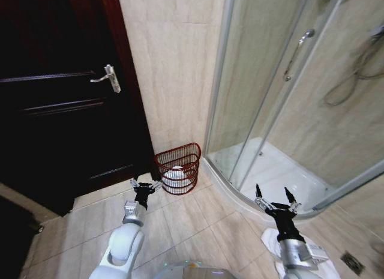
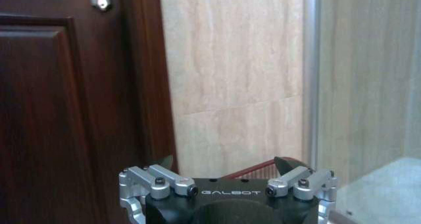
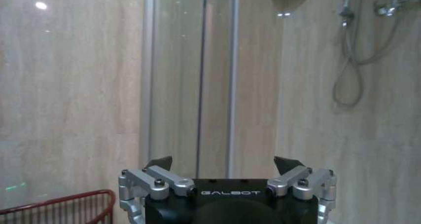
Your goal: Discard the used towel into the hamper.
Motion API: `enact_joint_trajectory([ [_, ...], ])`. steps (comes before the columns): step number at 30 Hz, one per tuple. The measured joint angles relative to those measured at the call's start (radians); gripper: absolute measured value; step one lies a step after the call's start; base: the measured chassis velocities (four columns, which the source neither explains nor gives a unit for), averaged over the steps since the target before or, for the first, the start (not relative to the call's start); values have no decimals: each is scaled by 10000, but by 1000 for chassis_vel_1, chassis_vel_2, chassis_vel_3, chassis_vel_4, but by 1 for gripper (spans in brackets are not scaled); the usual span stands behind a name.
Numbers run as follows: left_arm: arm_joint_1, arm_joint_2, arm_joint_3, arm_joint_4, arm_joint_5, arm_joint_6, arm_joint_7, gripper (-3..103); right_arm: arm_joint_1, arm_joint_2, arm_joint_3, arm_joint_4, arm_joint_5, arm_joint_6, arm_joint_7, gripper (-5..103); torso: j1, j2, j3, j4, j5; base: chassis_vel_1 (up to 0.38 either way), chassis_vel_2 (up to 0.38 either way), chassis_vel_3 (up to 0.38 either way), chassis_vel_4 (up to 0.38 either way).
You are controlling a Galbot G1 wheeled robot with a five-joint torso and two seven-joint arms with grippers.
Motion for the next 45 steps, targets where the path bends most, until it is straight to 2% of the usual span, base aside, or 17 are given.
enact_joint_trajectory([
  [2,-18,-9,-31,110,-19,-256,32,100,-1,0,-10,-46,-83,30,32,100,0,0,0,-1,-1,-50,-45,-66,-43],
  [11,-22,59,-59,261,-131,-527,30,100,35,0,-68,-69,-323,-15,68,100,0,0,0,3,-1,-5,-5,-7,-4],
  [45,-218,90,-85,687,178,-885,202,100,174,0,-164,-43,-678,-266,-39,100,0,0,0,2,0,-6,-41,2,36],
])
